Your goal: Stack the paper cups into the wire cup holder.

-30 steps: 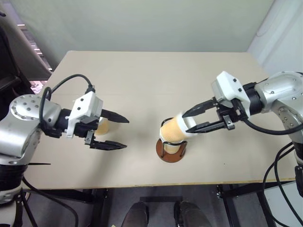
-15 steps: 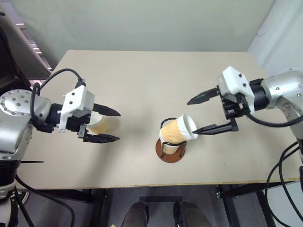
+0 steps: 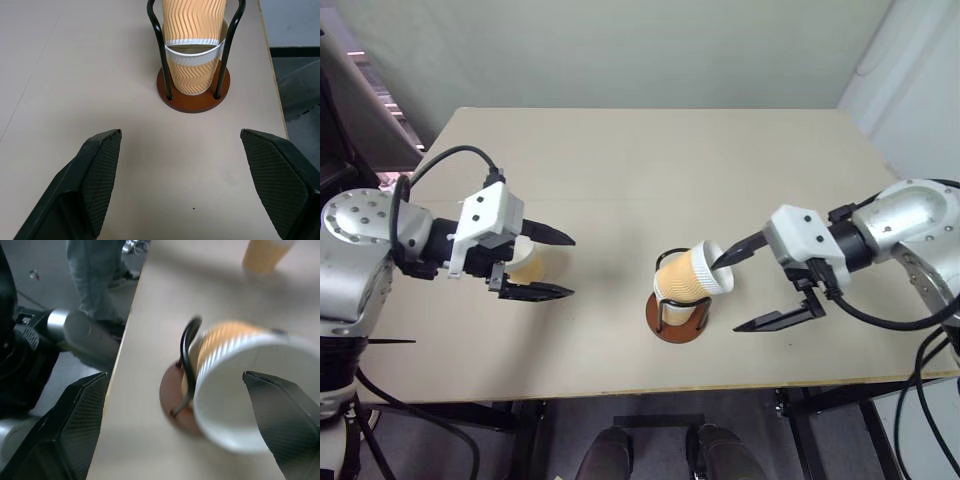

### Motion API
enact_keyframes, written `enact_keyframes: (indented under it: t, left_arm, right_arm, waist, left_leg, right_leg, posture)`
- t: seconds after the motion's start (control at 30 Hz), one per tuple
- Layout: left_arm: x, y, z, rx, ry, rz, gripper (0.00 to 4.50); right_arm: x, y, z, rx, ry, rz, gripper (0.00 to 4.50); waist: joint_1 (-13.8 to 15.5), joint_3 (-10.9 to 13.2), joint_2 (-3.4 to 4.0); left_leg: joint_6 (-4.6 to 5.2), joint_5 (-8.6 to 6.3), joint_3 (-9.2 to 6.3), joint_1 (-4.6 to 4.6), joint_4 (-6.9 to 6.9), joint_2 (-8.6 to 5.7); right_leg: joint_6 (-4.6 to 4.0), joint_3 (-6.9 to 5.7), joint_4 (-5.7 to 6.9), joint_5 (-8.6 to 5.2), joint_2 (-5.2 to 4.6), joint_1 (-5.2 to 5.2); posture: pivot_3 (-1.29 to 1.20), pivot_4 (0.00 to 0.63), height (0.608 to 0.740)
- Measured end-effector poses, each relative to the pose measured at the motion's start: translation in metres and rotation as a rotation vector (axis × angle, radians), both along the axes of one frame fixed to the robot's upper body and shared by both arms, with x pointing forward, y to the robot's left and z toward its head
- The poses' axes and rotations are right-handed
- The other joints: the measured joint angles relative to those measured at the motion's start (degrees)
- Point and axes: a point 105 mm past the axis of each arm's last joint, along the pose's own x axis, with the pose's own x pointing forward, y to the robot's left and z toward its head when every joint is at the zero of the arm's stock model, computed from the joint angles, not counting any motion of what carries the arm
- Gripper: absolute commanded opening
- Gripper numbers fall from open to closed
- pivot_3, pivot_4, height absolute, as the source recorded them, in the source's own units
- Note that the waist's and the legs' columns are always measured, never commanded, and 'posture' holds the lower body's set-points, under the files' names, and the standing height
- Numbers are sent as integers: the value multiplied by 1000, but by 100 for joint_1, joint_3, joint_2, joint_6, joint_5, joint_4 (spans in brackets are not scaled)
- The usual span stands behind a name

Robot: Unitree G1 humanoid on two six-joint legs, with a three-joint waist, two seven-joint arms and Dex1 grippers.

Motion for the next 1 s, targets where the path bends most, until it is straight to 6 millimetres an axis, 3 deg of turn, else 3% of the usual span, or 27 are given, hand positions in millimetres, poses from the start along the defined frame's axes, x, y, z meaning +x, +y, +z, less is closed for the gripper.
enact_keyframes:
  t: [0.1, 0.4, 0.53, 0.63, 0.83, 1.0]
  left_arm:
    - [0, -1, 0, 0, -3, -1, 4096]
    - [2, -2, -1, -6, -11, 6, 4096]
    - [4, 1, -2, -6, -12, 17, 4096]
    - [4, 1, -2, -10, -12, 16, 4096]
    - [4, -2, -4, -13, -9, 6, 4096]
    - [4, -2, -4, -13, -8, 6, 4096]
  right_arm:
    - [0, 9, 9, 29, -41, 27, 4472]
    - [2, 13, 13, 43, -68, 30, 4472]
    - [7, 1, 16, 3, -87, -4, 4472]
    - [12, -6, 7, -30, -76, -28, 4472]
    - [17, 9, -17, -75, -59, 15, 4472]
    - [18, 23, -3, -44, -115, 58, 4472]
  waist:
    - [-1, -1, -2]
    - [11, -1, -2]
    - [23, -2, -3]
    - [18, -5, -9]
    - [-15, -5, -8]
    - [-14, -5, -9]
  left_leg:
    - [0, 0, 0, 0, 0, 0]
    - [-1, 0, 0, -1, 0, 0]
    - [-1, 1, 0, -2, 0, 0]
    - [-1, 0, 0, -2, 1, 0]
    - [-1, 1, 0, 3, -2, 2]
    - [-1, 0, 0, 0, 0, 2]
  right_leg:
    - [-2, 0, -1, 0, 0, 0]
    - [-2, 0, -2, 0, -1, -1]
    - [-2, 0, -2, 0, -2, 0]
    - [-2, 0, -2, 0, -2, 0]
    - [-3, 0, 7, 2, 1, -4]
    - [-2, -1, 2, 3, 0, -4]
  posture:
    - [0, 150, 740]
    - [0, 150, 740]
    - [0, 150, 740]
    - [0, 150, 740]
    - [0, 150, 740]
    - [0, 150, 740]
